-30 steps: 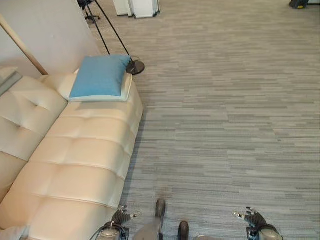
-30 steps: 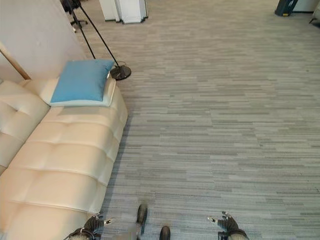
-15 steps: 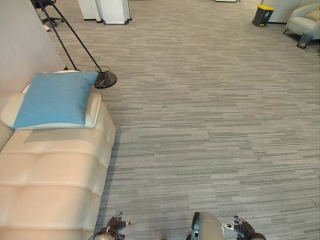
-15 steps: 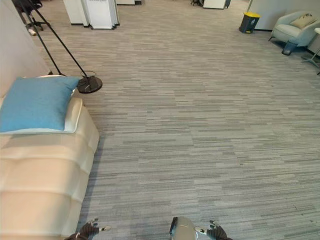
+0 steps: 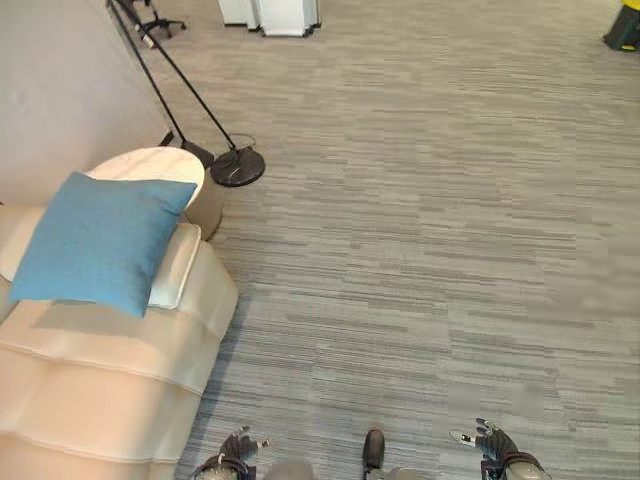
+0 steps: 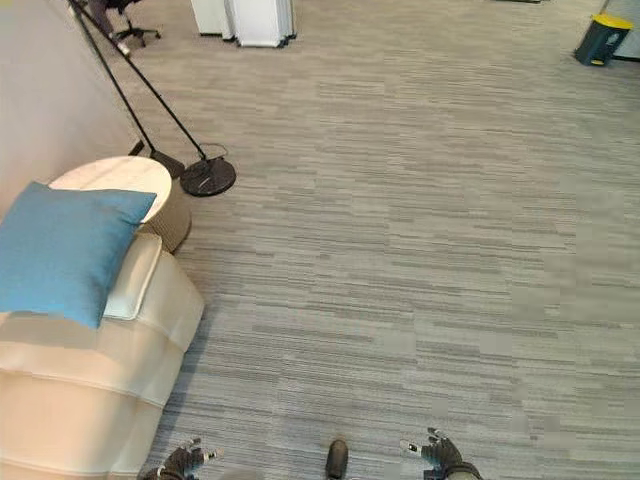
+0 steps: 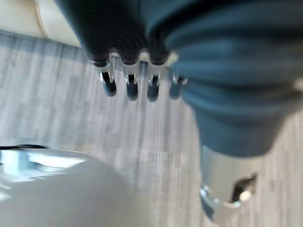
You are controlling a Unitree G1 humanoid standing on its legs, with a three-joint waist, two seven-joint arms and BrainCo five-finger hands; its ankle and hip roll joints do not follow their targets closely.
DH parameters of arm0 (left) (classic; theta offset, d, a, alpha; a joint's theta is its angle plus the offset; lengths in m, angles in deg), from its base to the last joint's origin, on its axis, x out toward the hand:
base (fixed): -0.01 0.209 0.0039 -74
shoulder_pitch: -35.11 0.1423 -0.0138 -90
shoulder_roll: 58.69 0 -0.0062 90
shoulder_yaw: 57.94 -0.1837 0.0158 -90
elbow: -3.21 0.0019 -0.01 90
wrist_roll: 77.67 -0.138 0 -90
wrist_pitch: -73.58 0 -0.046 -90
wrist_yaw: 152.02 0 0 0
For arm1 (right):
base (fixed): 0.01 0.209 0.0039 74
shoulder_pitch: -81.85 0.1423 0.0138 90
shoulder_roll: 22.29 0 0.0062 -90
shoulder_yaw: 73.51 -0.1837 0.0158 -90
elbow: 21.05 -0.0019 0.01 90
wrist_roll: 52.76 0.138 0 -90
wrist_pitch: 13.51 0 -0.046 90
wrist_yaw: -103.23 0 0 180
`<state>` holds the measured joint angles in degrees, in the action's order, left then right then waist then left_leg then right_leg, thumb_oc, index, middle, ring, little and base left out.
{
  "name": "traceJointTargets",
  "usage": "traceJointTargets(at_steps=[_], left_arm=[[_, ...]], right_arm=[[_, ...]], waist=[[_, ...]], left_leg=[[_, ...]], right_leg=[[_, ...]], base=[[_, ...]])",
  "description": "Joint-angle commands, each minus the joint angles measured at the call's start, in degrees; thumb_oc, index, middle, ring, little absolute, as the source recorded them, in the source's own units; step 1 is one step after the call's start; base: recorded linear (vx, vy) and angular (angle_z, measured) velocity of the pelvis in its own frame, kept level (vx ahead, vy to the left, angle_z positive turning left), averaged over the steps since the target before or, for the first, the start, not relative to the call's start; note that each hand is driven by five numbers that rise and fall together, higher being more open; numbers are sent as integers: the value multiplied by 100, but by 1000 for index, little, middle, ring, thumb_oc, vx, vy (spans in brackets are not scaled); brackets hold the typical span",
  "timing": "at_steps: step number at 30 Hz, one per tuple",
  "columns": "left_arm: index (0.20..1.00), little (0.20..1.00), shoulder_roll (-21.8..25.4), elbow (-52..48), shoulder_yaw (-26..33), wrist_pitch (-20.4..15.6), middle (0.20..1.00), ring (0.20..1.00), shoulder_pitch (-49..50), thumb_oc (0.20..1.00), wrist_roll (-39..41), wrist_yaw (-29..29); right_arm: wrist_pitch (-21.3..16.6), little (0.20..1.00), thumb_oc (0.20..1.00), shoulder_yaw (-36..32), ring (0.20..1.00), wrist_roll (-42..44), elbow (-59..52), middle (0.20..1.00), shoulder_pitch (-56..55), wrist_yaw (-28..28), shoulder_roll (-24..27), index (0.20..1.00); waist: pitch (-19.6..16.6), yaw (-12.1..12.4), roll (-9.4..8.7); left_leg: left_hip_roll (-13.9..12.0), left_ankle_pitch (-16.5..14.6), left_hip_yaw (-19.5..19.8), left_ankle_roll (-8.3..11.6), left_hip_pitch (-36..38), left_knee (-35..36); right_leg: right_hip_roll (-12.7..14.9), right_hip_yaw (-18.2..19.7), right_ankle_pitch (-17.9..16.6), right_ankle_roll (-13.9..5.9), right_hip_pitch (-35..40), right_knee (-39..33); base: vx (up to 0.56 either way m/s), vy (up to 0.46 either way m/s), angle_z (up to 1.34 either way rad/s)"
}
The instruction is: Pick up all the scattered cushions and arrange them neatly on the sofa.
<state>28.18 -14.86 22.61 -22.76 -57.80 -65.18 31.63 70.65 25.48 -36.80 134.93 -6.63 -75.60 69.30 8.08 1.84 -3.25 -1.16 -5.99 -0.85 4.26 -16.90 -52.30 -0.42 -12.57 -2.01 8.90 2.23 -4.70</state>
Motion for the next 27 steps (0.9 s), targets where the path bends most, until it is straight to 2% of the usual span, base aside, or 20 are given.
traceJointTargets(at_steps=[1,3,4,5,6,7,8,10,11,12,14,16,18,19,20,21,23,24,26,27], left_arm=[[1000,1000,91,-152,-126,-104,1000,1000,-215,1000,78,51],[1000,1000,70,-185,-146,-106,1000,1000,-150,1000,33,47],[1000,1000,52,-167,-149,-95,1000,1000,-123,1000,8,49],[1000,1000,53,-167,-149,-95,1000,1000,-123,1000,8,49],[1000,1000,31,-148,-170,-80,1000,1000,-115,1000,-32,50],[1000,1000,31,-148,-170,-80,1000,1000,-115,1000,-32,50],[1000,1000,18,-112,-184,-58,1000,1000,-124,1000,-97,43],[1000,1000,25,-84,-169,-48,1000,1000,-131,1000,-134,49],[1000,1000,26,-84,-167,-48,1000,1000,-131,1000,-134,49],[1000,1000,41,-86,-112,-37,1000,1000,-65,1000,-110,15],[1000,1000,63,-81,-67,-34,1000,1000,-8,1000,-95,-3],[1000,1000,98,42,-33,-6,1000,1000,74,1000,-135,-62],[1000,1000,123,79,-32,5,1000,1000,85,1000,-161,-74],[1000,1000,160,89,-32,3,1000,1000,100,1000,-190,-78],[1000,1000,208,44,-62,1,1000,1000,83,1000,-195,-78],[1000,1000,252,33,-125,7,1000,1000,-10,1000,-180,-77],[1000,1000,273,45,-182,-13,1000,1000,-115,1000,-158,-76],[1000,1000,271,45,-214,-16,1000,1000,-142,1000,-181,-79],[1000,1000,251,79,-280,-8,1000,1000,-213,1000,-186,-85],[1000,1000,244,156,-314,-16,1000,1000,-284,1000,-220,-115]], right_arm=[[-17,1000,1000,54,1000,186,-94,1000,-30,9,222,1000],[-16,1000,1000,72,1000,161,-94,1000,-34,9,205,1000],[-12,1000,1000,88,1000,139,-94,1000,-36,21,202,1000],[-12,1000,1000,89,1000,139,-94,1000,-36,21,201,1000],[-10,1000,1000,91,1000,126,-67,1000,-48,33,185,1000],[-10,1000,1000,91,1000,126,-67,1000,-48,33,185,1000],[-17,1000,1000,74,1000,115,-31,1000,-55,63,166,1000],[-18,1000,1000,90,1000,83,-2,1000,-31,76,146,1000],[-19,1000,1000,91,1000,83,-1,1000,-30,76,145,1000],[16,1000,1000,95,1000,46,46,1000,-35,59,129,1000],[35,1000,1000,96,1000,28,68,1000,-39,36,108,1000],[47,1000,1000,74,1000,-62,138,1000,-94,15,7,1000],[40,1000,1000,62,1000,-45,111,1000,-118,3,-35,1000],[32,1000,1000,51,1000,-30,58,1000,-125,-17,-80,1000],[33,1000,1000,86,1000,-53,-15,1000,-121,-38,-122,1000],[21,1000,1000,145,1000,-9,-35,1000,-39,-39,-160,1000],[-12,1000,1000,199,1000,98,-53,1000,-10,-62,-200,1000],[-6,1000,1000,206,1000,119,-47,1000,-12,-66,-201,1000],[-7,1000,1000,202,1000,191,46,1000,20,-66,-221,1000],[0,1000,1000,161,1000,243,121,1000,-12,-72,-225,1000]], waist=[[3,-52,94],[-41,-39,82],[-55,-48,105],[-62,-57,102],[-97,-72,172],[-94,-74,170],[-101,-81,211],[-103,-148,214],[-107,-148,213],[-150,-97,213],[-219,-69,211],[-432,-9,155],[-442,-24,128],[-393,-69,90],[-272,-128,79],[-150,-234,121],[-50,-289,257],[-14,-304,272],[21,-358,301],[49,-413,246]], left_leg=[[29,291,-509,-235,777,2597],[101,125,-603,-306,821,3540],[91,296,-658,-297,867,4198],[98,310,-651,-298,867,4217],[47,762,-780,-212,870,4983],[52,777,-779,-212,887,5011],[18,1004,-1006,-120,856,5625],[-102,1005,-1528,-57,649,5730],[-101,1006,-1529,-57,646,5730],[-163,1185,-1718,-38,662,5730],[-166,1156,-1692,-82,723,5730],[67,1121,-1549,-281,911,5730],[183,1020,-1500,-395,1040,5730],[326,886,-1461,-538,1211,5730],[517,700,-1350,-733,1475,5730],[547,580,-1078,-806,1668,5730],[505,621,-746,-809,1867,5730],[516,614,-631,-804,1962,5730],[541,561,-409,-791,2072,5716],[606,438,-110,-744,2192,5605]], right_leg=[[285,-147,475,-1051,12,107],[323,-249,588,-1105,88,110],[319,-317,652,-1114,159,113],[323,-325,652,-1115,154,112],[247,-448,742,-1094,279,98],[250,-449,744,-1095,284,98],[203,-545,852,-1113,426,100],[206,-692,946,-1126,558,144],[208,-691,948,-1126,553,146],[224,-774,996,-1144,716,191],[233,-780,1037,-1182,775,223],[575,-982,1115,-1343,855,824],[768,-995,1006,-1423,736,1416],[1023,-953,646,-1562,525,2245],[1357,-860,-57,-1752,163,3241],[1059,-251,96,-1622,-389,3846],[556,198,695,-1357,-987,3541],[465,263,796,-1307,-993,3270],[121,674,784,-1287,-1162,2653],[-175,1234,397,-1378,-1299,1508]], base=[[410,-110,30],[315,-19,14],[212,5,24],[293,27,22],[186,20,6],[407,76,31],[315,96,42],[324,133,55],[351,178,83],[360,188,85],[423,248,51],[568,413,28],[288,279,67],[316,396,76],[457,503,74],[350,367,78],[315,137,151],[329,65,157],[323,-26,106],[337,-57,85]])
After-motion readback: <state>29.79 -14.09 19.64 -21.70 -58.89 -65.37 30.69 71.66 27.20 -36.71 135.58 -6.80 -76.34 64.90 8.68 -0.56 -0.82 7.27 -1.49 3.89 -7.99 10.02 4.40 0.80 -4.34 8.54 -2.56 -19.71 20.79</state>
